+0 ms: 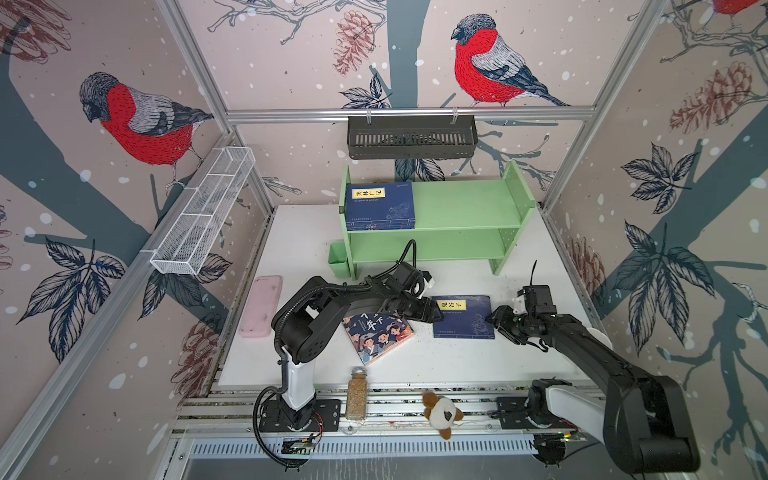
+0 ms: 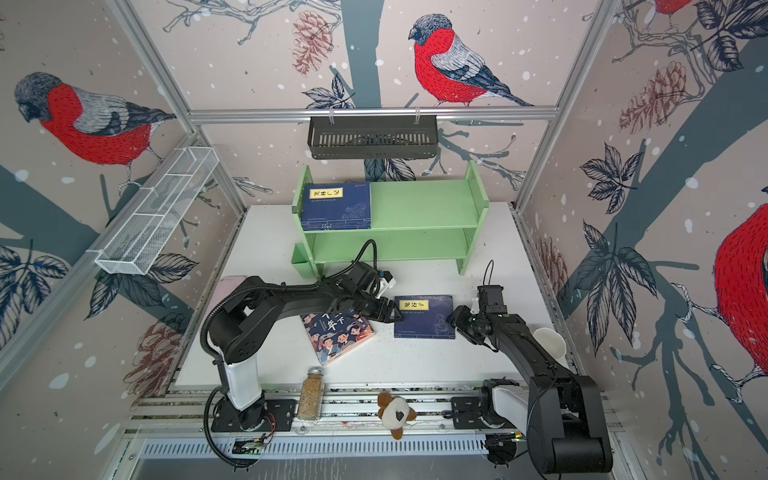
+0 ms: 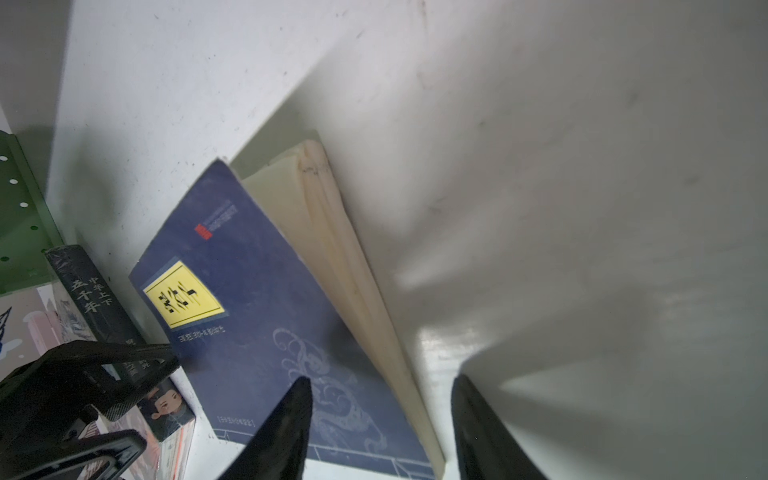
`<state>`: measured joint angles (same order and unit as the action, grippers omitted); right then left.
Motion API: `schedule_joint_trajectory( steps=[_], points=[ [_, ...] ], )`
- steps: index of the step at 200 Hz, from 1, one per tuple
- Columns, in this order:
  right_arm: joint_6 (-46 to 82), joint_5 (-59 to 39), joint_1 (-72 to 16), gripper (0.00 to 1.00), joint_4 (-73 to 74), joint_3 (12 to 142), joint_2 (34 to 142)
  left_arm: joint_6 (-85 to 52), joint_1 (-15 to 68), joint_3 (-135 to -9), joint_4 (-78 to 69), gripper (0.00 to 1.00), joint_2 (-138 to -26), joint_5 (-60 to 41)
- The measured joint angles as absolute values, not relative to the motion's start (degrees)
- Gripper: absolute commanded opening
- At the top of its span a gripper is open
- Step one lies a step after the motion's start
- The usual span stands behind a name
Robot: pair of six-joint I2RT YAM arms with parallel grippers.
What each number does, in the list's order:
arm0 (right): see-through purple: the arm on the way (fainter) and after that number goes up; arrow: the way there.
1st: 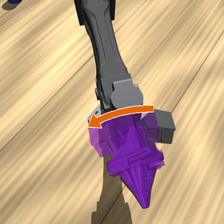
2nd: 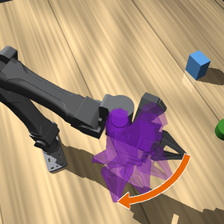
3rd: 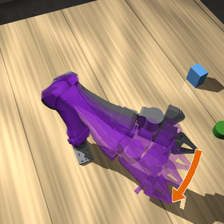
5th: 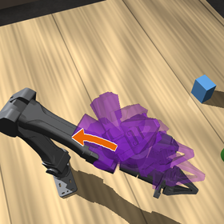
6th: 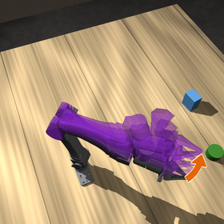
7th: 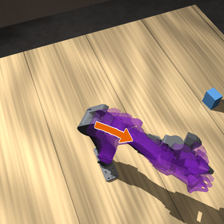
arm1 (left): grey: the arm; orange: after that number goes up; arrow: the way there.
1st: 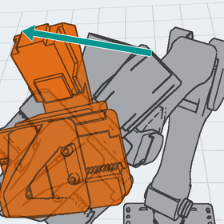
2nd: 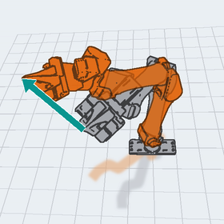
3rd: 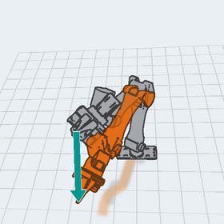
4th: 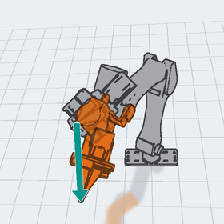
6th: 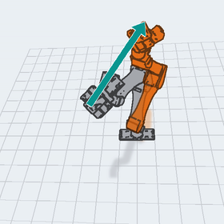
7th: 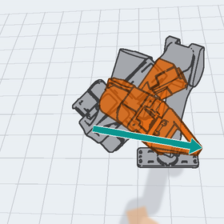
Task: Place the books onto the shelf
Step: 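Push the dark-blue book's edge with the right gripper to tilt it up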
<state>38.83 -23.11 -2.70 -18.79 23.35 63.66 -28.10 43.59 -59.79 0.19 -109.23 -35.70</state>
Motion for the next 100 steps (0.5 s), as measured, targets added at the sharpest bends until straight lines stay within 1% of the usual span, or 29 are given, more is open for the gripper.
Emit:
schedule_joint_trajectory(
  steps=[23, 45, 66, 83, 100],
  points=[
    [39.07, -25.82, -3.33, 0.55, -17.56, 22.02, 62.94, -26.63, 43.62, -61.19, 0.16, 0.7, -110.61, -36.62],
    [39.24, -26.33, -4.19, 0.53, -16.93, 21.5, 62.41, -25.43, 43.62, -61.49, -0.01, 0.7, -111.0, -37.01],
    [39.29, -26.3, -4.45, 0.5, -16.97, 21.02, 61.67, -24.56, 43.62, -61.54, 0.03, 0.7, -111.0, -36.67],
    [39.44, -26.55, -4.51, 0.45, -17.5, 20.71, 61.17, -23.94, 43.62, -61.67, 0.01, 0.7, -111.0, -35.51],
    [40.42, -26.79, -4.56, 0.46, -18.13, 20.36, 60.6, -23.57, 43.62, -61.98, 0.08, 0.7, -111.0, -34.15]
  ],
)
